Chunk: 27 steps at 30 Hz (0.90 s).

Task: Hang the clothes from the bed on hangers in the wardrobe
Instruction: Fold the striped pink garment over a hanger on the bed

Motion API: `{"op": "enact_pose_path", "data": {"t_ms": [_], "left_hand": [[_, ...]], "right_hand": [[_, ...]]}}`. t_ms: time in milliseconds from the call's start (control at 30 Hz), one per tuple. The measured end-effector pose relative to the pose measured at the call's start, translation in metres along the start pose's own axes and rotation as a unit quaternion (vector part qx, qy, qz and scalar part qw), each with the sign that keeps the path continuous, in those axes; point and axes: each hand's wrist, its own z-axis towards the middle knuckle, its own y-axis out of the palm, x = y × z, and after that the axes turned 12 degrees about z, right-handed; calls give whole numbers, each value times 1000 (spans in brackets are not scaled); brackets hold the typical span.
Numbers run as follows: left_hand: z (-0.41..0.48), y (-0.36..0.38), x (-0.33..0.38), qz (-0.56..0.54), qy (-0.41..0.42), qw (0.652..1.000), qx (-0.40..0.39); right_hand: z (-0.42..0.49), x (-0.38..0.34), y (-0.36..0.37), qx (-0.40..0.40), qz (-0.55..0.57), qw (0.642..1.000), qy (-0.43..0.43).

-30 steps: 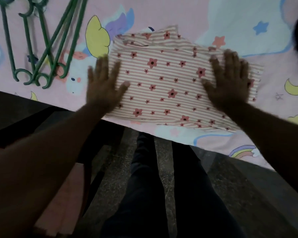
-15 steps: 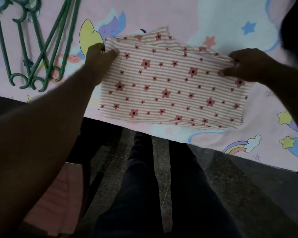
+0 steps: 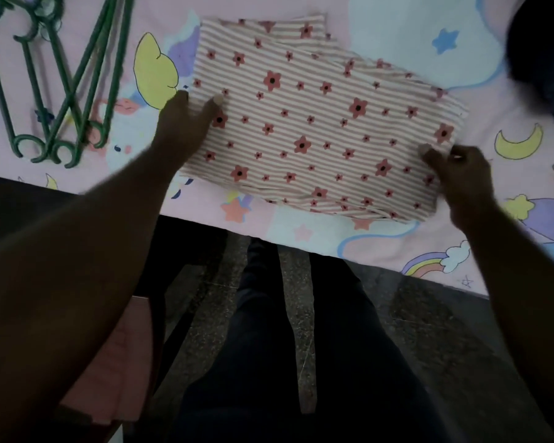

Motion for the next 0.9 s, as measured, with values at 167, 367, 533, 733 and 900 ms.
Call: {"op": "enact_pose_path", "data": {"t_ms": [167,367,533,733,900], "left_hand": [[-34,17,-28,113,3,992,60],[-32,9,-38,129,-5,989,74],[-42,10,-37,181,-82,969,145],[-73,45,2,257,189,944,86],[-88,95,7,350,289,891,1]], "right_hand": [[-10,21,8,-26,29,997,72],[-24,32,-3,0,-8,999,43],[-34,29,3,67,-104,992,15],[-54,4,107,32,-299,901,-313],[-65,3,194,-174,-451,839,-248]]}}
